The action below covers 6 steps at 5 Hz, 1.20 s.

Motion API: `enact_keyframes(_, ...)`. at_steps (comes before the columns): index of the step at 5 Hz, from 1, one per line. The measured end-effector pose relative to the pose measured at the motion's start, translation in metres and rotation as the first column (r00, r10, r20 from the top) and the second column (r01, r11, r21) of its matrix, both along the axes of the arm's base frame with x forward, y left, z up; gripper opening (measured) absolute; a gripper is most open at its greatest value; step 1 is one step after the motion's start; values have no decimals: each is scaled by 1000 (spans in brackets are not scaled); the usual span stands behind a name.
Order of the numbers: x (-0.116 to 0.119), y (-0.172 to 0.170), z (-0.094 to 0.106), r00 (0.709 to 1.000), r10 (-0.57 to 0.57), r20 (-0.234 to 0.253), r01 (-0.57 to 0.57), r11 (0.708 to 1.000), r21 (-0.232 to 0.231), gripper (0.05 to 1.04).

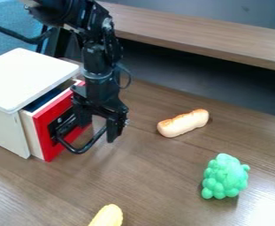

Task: OPEN THE DRAWER

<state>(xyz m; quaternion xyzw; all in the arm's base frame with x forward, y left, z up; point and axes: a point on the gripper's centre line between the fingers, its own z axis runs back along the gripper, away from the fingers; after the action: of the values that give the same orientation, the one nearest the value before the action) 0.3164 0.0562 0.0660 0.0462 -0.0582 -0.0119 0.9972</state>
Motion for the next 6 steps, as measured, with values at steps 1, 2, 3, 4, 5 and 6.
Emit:
enact_keyframes(1,0,-2,-16,1000,23,-16,-23,999,-28,999)
enact_keyframes(2,-1,-5,-25,999,40,4,-39,996,-76,999)
enact_keyframes(3,2,-15,-33,1000,8,5,-7,993,-119,999)
enact_keyframes(4,3,-32,-37,999,-51,-12,49,991,-127,999)
enact_keyframes(5,11,-58,-36,990,-138,-23,133,981,-142,999)
enact_keyframes(6,15,-80,-33,974,-223,-31,217,966,-138,999)
